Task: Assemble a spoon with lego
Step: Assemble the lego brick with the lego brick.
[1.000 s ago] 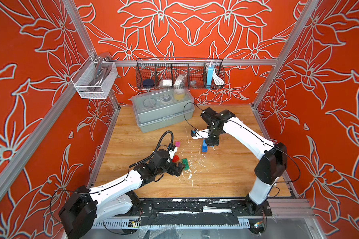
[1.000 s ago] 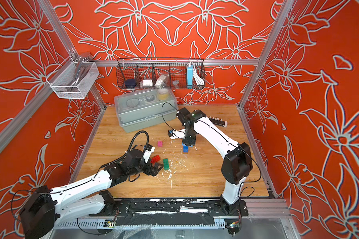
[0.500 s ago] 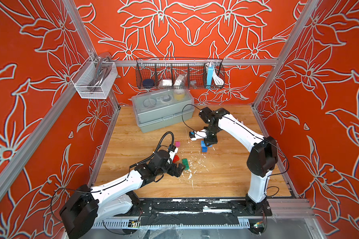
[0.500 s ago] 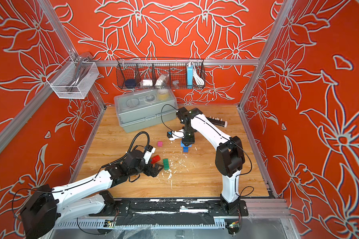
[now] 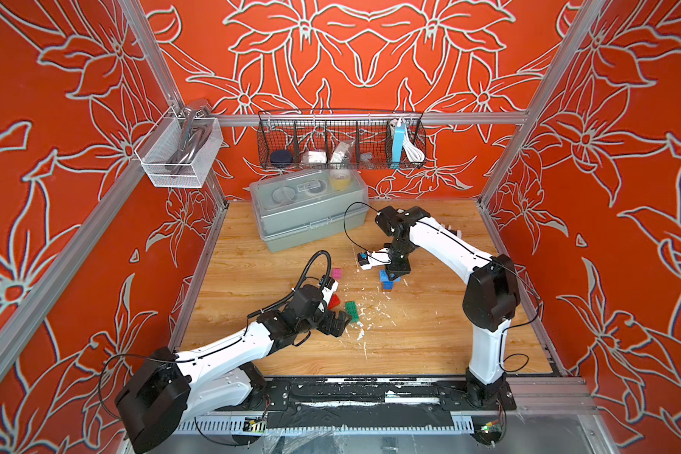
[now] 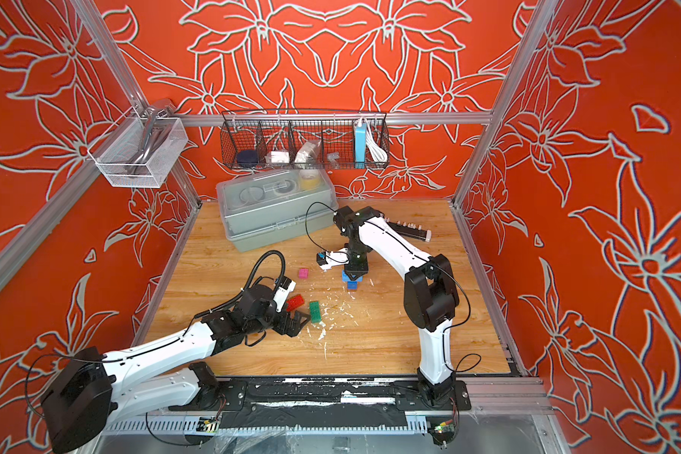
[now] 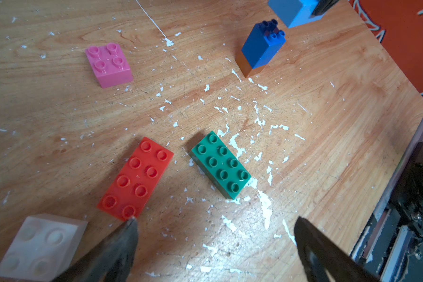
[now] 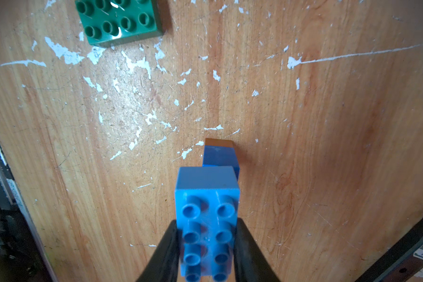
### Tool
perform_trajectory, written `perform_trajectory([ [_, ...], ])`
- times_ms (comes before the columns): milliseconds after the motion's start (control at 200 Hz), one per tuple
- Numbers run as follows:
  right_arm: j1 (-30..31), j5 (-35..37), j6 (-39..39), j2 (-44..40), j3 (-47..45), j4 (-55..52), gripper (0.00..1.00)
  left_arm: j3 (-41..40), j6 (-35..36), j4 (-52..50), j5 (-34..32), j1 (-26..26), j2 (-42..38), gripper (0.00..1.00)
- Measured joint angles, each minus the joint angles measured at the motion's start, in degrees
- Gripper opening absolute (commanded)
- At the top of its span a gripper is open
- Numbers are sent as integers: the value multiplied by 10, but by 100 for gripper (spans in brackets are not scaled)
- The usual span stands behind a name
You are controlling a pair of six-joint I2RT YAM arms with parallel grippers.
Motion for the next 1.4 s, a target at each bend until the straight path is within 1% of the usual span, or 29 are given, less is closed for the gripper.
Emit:
perform_trajectory([
  [430, 0, 7, 1, 0, -30, 26, 0, 0, 2, 0, -2, 0, 0, 98],
  [1401, -5, 19, 16, 26, -29, 39, 0, 0, 2, 0, -4, 0, 2, 98],
])
